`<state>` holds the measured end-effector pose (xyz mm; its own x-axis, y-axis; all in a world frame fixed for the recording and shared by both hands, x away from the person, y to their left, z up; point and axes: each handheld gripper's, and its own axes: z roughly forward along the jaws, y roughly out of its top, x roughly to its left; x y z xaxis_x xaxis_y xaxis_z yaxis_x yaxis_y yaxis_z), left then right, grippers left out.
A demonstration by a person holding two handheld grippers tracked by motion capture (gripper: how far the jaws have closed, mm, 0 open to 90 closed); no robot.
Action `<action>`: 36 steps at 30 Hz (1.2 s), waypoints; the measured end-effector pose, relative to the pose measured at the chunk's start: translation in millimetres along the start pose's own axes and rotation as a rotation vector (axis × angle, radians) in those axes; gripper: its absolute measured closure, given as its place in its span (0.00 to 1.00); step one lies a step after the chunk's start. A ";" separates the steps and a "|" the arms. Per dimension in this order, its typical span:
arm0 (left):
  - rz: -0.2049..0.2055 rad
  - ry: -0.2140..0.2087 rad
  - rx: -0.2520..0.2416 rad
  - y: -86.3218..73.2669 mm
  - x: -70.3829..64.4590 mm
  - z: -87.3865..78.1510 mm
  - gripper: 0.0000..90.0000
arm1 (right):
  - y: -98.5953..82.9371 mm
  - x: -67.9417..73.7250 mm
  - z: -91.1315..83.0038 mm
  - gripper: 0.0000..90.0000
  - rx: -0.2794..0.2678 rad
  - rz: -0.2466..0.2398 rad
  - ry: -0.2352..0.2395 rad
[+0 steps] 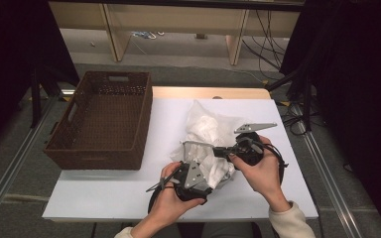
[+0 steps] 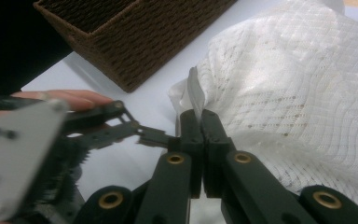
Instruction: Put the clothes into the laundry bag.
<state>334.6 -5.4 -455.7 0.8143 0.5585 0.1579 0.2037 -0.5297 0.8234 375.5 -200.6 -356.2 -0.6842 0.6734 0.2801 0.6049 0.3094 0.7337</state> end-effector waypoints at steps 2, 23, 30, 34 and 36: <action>-0.031 -0.008 0.016 -1.8 -1.3 10.2 0.21 | 0.0 -0.4 -0.1 1.00 0.000 -0.003 0.003; -0.065 -0.007 -0.110 19.6 5.8 19.2 0.90 | 0.1 1.2 0.3 1.00 -0.002 -0.036 0.005; -0.067 -0.017 -0.153 35.9 2.6 1.5 0.92 | 3.3 7.8 -13.3 1.00 -0.047 -0.044 -0.001; -0.085 -0.022 -0.149 37.5 4.7 -4.1 0.92 | 3.6 7.5 -17.5 1.00 -0.054 -0.047 -0.009; -0.100 -0.027 -0.149 37.7 6.7 -4.2 0.92 | 3.6 9.0 -16.2 1.00 -0.045 -0.036 0.017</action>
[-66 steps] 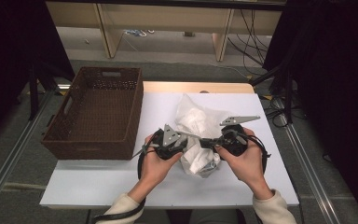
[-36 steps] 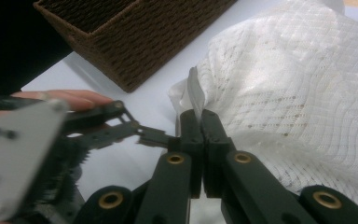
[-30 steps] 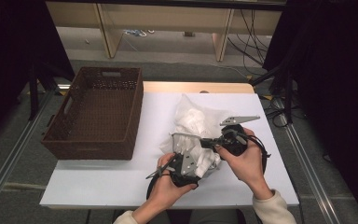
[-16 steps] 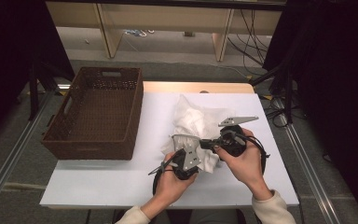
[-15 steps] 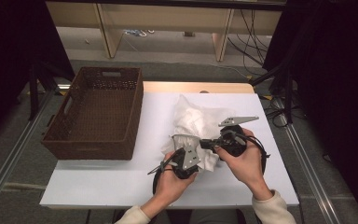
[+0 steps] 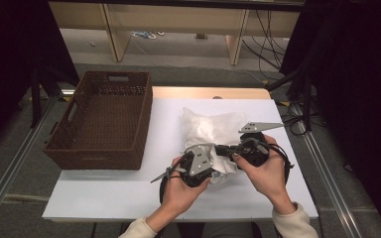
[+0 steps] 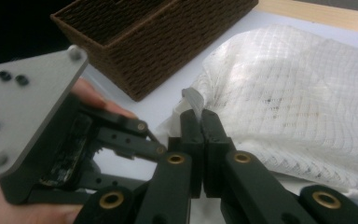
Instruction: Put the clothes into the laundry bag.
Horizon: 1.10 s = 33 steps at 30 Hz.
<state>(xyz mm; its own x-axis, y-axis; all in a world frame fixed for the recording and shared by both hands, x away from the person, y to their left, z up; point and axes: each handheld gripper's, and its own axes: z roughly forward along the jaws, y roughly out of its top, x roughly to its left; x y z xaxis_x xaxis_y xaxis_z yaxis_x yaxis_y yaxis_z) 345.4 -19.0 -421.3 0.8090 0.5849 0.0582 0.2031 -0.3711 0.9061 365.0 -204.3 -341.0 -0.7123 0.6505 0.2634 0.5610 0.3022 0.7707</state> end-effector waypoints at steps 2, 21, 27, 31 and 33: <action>-0.010 -0.002 0.004 0.6 1.2 1.1 0.92 | -0.1 0.9 0.5 1.00 0.007 0.000 0.001; -0.073 0.040 0.000 6.6 18.8 -2.8 0.93 | 0.6 3.6 -4.6 1.00 0.003 0.000 0.035; -0.083 0.075 0.000 8.5 25.3 -0.6 0.93 | 1.1 5.0 -6.7 1.00 0.002 -0.002 0.040; -0.090 0.102 -0.003 9.7 29.4 -1.7 0.93 | 1.9 7.6 -9.7 1.00 -0.005 0.006 0.062; -0.089 0.114 -0.004 10.3 30.5 -2.0 0.93 | 2.4 9.6 -11.9 1.00 -0.011 0.000 0.067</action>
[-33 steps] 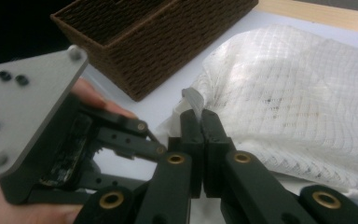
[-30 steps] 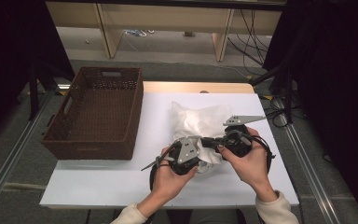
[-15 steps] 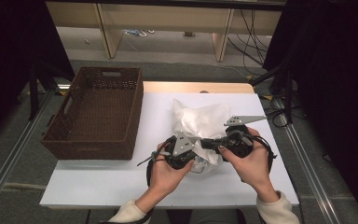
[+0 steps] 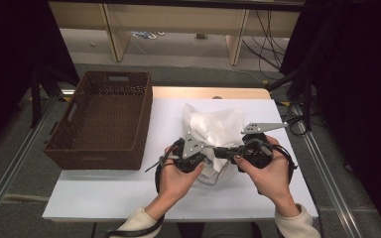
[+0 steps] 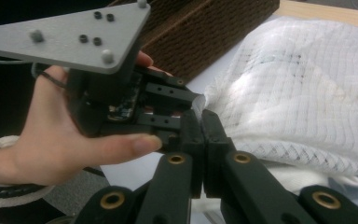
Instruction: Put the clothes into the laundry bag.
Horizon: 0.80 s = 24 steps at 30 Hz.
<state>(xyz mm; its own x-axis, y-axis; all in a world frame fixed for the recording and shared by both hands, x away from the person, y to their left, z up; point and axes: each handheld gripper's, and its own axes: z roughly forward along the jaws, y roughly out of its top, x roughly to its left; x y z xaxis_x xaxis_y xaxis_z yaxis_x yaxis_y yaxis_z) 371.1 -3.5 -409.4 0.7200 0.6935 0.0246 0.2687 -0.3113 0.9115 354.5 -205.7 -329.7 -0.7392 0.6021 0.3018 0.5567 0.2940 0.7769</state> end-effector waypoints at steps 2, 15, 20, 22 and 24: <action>0.006 0.006 0.009 0.2 1.6 1.2 0.93 | 0.6 2.1 -2.0 1.00 -0.002 -0.007 0.002; 0.019 0.076 0.037 -9.2 11.6 19.7 0.93 | 1.7 3.1 -11.1 1.00 -0.020 0.021 0.003; 0.085 0.095 0.055 -12.3 8.3 19.7 0.90 | 1.6 -4.0 -12.2 1.00 -0.006 0.016 -0.023; 0.088 0.082 0.051 -15.8 4.7 17.4 0.85 | 1.2 -5.6 -11.5 1.00 -0.017 -0.003 -0.069; 0.102 0.082 0.048 -18.8 2.9 13.0 0.78 | 0.8 -8.5 -9.7 1.00 -0.001 0.009 -0.076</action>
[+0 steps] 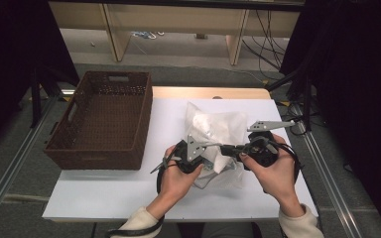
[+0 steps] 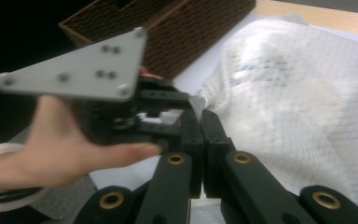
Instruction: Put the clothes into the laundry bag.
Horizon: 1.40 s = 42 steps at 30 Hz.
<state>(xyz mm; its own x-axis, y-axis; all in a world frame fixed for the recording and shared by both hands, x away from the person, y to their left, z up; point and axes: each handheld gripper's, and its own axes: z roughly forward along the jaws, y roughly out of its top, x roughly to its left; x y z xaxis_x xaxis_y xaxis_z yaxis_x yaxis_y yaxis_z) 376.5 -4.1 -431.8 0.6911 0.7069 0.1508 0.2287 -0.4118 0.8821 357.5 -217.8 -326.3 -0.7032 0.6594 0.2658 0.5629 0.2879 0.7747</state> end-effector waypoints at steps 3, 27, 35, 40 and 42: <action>0.045 -0.016 0.008 -3.4 -2.0 -8.3 0.62 | -1.1 -3.3 3.5 1.00 0.012 0.016 -0.016; 0.172 -0.220 -0.065 16.2 -48.5 -60.9 0.47 | -3.3 -6.8 12.7 0.99 0.032 0.018 -0.033; 0.126 -0.216 -0.001 13.7 -46.9 -27.0 0.79 | -4.3 -3.9 15.3 0.99 0.046 0.035 -0.028; 0.105 -0.183 0.030 9.2 -37.4 -5.8 0.93 | -5.0 -3.7 17.2 0.99 0.064 0.024 -0.025; 0.108 -0.166 0.055 6.7 -32.8 3.0 0.94 | -4.9 -3.6 17.8 0.99 0.061 0.014 -0.017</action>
<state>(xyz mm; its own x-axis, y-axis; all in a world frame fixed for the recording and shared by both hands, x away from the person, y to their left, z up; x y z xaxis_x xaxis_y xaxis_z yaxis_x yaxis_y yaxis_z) 357.4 -31.8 -432.1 0.8159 0.5545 0.1640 0.1809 -0.5141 0.8385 365.0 -209.2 -341.2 -0.6878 0.6753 0.2665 0.5985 0.3197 0.7345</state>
